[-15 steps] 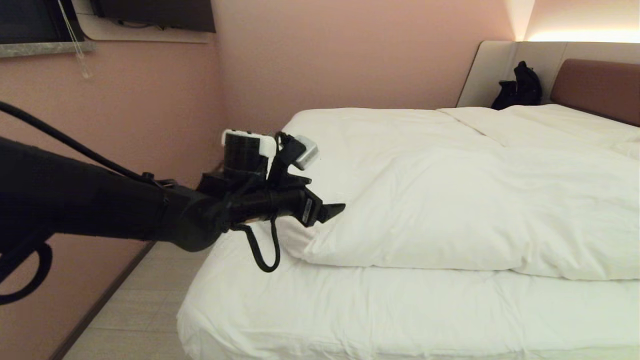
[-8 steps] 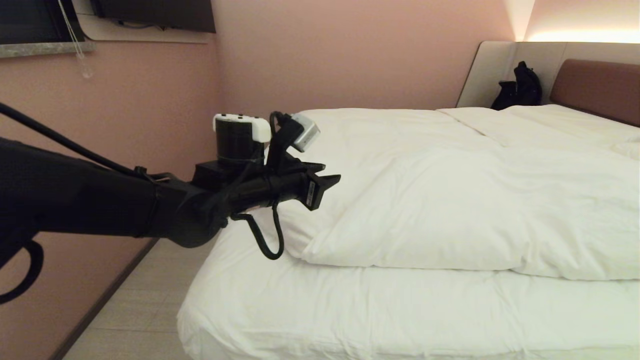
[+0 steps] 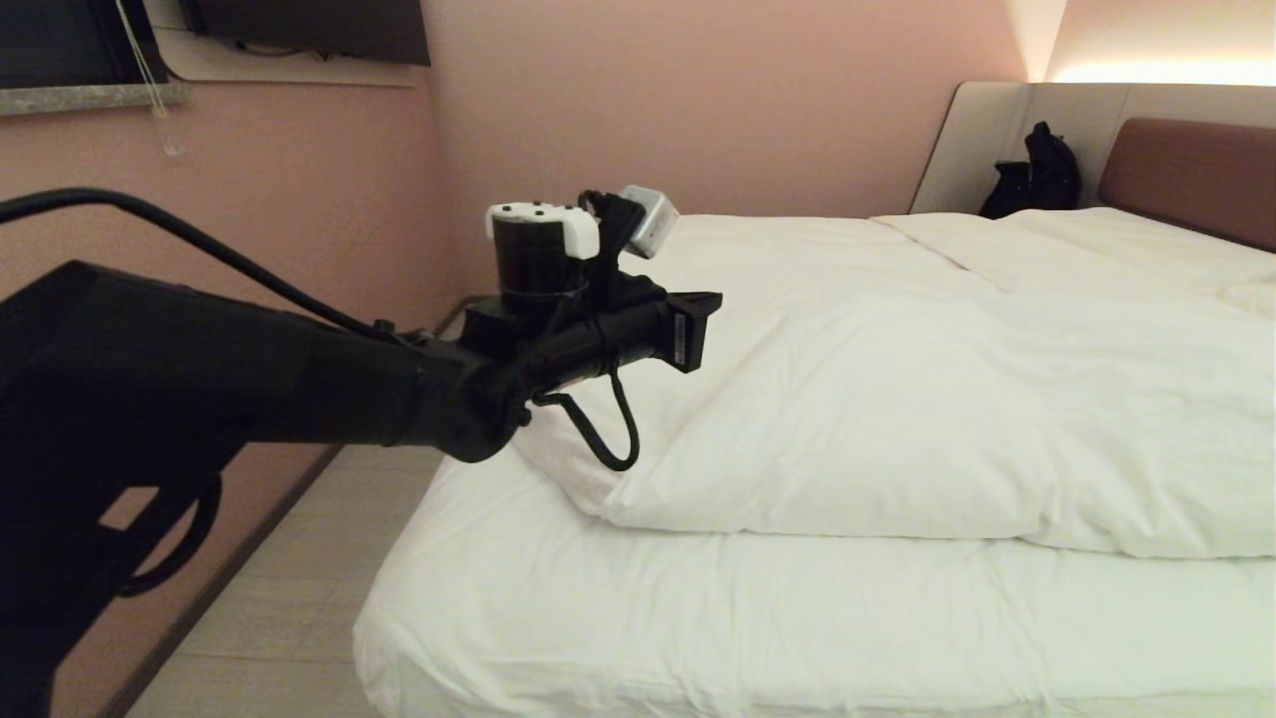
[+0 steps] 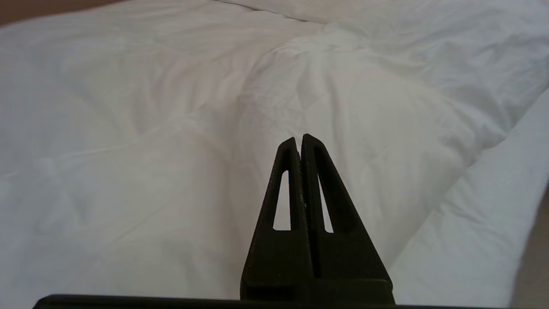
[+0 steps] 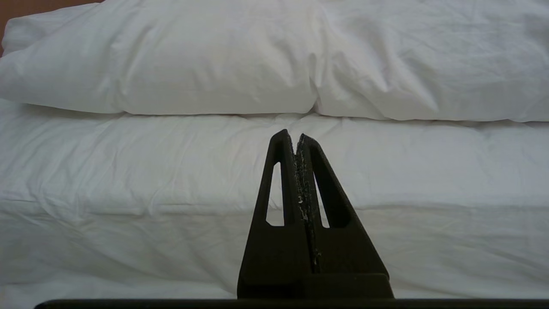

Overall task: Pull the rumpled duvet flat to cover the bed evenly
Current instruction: Flatten the corners of the folded blanket

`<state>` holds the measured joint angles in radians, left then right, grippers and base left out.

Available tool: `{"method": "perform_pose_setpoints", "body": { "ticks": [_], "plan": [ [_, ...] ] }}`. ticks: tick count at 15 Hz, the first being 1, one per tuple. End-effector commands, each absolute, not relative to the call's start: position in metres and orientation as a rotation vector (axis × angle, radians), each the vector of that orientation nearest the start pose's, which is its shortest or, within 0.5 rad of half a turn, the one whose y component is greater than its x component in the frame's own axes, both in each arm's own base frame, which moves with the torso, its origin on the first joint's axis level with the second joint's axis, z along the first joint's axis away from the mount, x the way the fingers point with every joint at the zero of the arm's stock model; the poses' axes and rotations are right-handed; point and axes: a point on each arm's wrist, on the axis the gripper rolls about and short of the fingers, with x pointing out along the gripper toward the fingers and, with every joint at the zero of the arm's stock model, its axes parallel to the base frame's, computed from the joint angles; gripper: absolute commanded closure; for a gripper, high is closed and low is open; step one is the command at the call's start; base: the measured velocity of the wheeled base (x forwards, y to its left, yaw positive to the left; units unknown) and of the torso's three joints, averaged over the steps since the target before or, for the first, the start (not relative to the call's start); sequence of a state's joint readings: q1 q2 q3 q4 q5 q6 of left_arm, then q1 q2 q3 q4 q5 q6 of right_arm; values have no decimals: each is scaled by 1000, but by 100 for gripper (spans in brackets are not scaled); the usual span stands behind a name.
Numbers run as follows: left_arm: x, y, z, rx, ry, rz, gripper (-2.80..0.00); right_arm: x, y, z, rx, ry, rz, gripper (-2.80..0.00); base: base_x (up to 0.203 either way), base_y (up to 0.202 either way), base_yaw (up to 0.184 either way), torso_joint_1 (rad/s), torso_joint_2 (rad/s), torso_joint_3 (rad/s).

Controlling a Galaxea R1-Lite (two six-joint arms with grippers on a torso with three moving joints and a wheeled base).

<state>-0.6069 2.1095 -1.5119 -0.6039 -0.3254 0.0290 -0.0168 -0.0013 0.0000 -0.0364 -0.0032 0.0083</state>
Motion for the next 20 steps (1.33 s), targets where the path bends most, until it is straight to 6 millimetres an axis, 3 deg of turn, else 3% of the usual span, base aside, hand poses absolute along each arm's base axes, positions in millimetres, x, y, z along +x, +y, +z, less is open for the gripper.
{"method": "perform_pose_setpoints", "body": {
  "ticks": [1, 7, 12, 20],
  "plan": [
    [371, -275, 207, -17, 20, -952, 0, -23, 0, 79, 7, -37, -20, 0, 0, 0, 0, 0, 0, 0],
    [388, -302, 186, -77, 95, -999, 0, -23, 0, 79, 7, -37, -20, 0, 0, 0, 0, 0, 0, 0],
    [399, -312, 183, -67, 126, -1027, 0, -23, 0, 79, 7, -37, -20, 0, 0, 0, 0, 0, 0, 0],
    [409, -321, 155, 28, 161, -1046, 0, -23, 0, 79, 9, -37, -20, 0, 0, 0, 0, 0, 0, 0]
  ]
}}
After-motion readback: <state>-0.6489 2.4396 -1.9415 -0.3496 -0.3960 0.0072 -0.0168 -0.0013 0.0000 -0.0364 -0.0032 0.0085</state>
